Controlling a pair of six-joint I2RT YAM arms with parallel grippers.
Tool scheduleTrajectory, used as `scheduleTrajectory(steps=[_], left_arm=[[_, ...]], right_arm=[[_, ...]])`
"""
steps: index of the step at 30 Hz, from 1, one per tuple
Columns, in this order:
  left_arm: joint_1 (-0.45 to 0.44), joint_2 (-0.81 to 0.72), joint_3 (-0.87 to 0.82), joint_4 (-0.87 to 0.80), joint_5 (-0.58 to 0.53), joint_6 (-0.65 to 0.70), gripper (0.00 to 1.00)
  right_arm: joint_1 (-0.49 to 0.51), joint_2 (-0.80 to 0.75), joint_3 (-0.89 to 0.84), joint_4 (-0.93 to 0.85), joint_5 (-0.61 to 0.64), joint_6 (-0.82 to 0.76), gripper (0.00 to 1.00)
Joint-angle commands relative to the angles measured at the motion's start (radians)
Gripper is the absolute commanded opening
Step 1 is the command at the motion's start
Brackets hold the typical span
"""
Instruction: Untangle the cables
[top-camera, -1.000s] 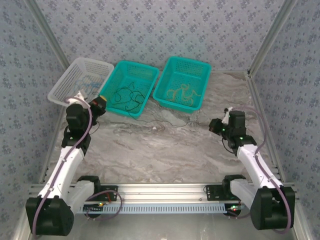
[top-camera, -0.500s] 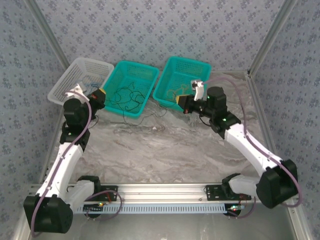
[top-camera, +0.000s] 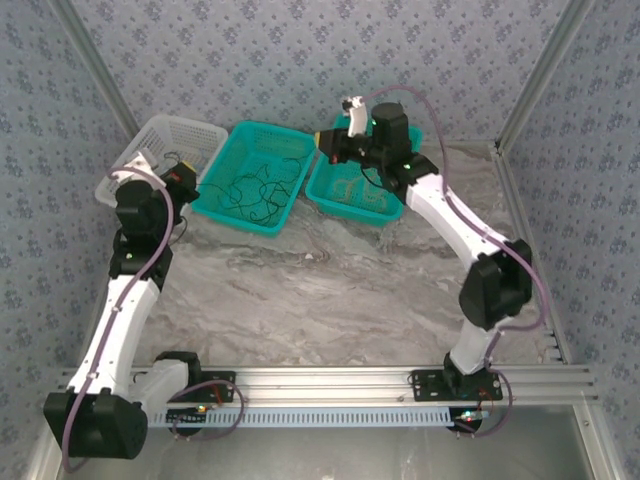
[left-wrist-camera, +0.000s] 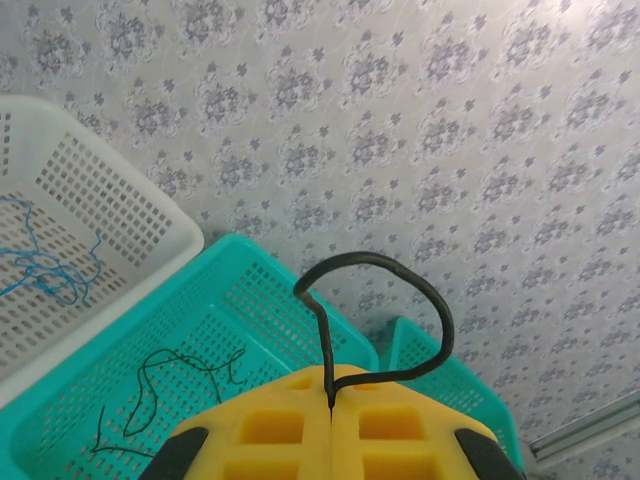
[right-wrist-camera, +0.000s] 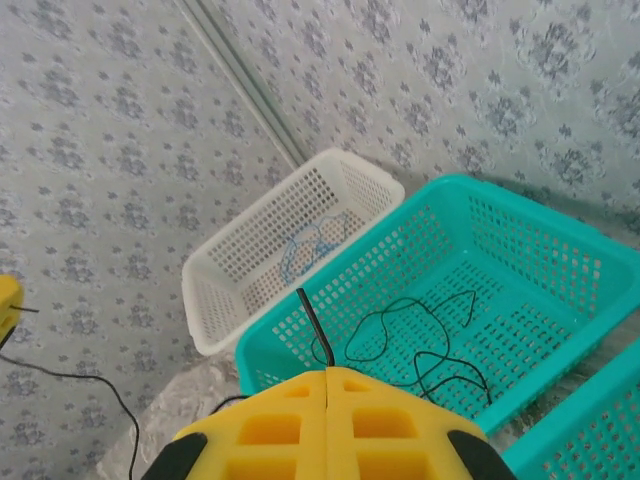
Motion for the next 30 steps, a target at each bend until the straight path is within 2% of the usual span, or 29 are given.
scheduleTrajectory(steps=[1, 6, 9, 10, 11, 13, 15, 18, 21, 23, 26, 30], left_arm=[[0.004, 0.034, 0.043, 0.013, 0.002, 0.036, 0.0], [0.004, 0.116, 0.057, 0.087, -0.009, 0.116, 0.0], [0.003, 0.184, 0.115, 0.082, 0.003, 0.157, 0.0], [0.003, 0.199, 0.125, 0.085, 0.009, 0.164, 0.0], [0.001, 0.212, 0.128, 0.094, 0.011, 0.163, 0.0], [0.0, 0.227, 0.127, 0.108, 0.012, 0.163, 0.0], [0.001, 0.237, 0.133, 0.104, 0.009, 0.169, 0.0], [-0.002, 0.251, 0.144, 0.094, 0.014, 0.191, 0.0], [-0.004, 0.265, 0.149, 0.119, 0.058, 0.228, 0.0], [-0.016, 0.278, 0.152, 0.141, 0.077, 0.256, 0.0], [-0.037, 0.328, 0.21, 0.102, 0.083, 0.311, 0.0], [-0.073, 0.44, 0.346, -0.03, 0.097, 0.401, 0.0]], right_arm=[[0.003, 0.164, 0.173, -0.106, -0.013, 0.008, 0.0], [0.018, 0.429, 0.463, -0.176, -0.005, 0.037, 0.0], [0.031, 0.542, 0.594, -0.219, 0.088, 0.027, 0.0], [0.035, 0.569, 0.621, -0.225, 0.11, 0.026, 0.08], [0.038, 0.587, 0.628, -0.218, 0.117, 0.03, 0.21], [0.04, 0.592, 0.623, -0.216, 0.124, 0.041, 0.4], [0.039, 0.574, 0.609, -0.235, 0.144, 0.04, 0.52], [0.033, 0.497, 0.542, -0.259, 0.188, 0.008, 0.77], [0.021, 0.376, 0.41, -0.257, 0.226, -0.022, 0.87], [0.012, 0.271, 0.287, -0.254, 0.278, -0.029, 1.0], [-0.005, 0.106, 0.068, -0.217, 0.368, -0.017, 1.0], [-0.047, -0.114, -0.218, -0.146, 0.46, 0.007, 1.0]])
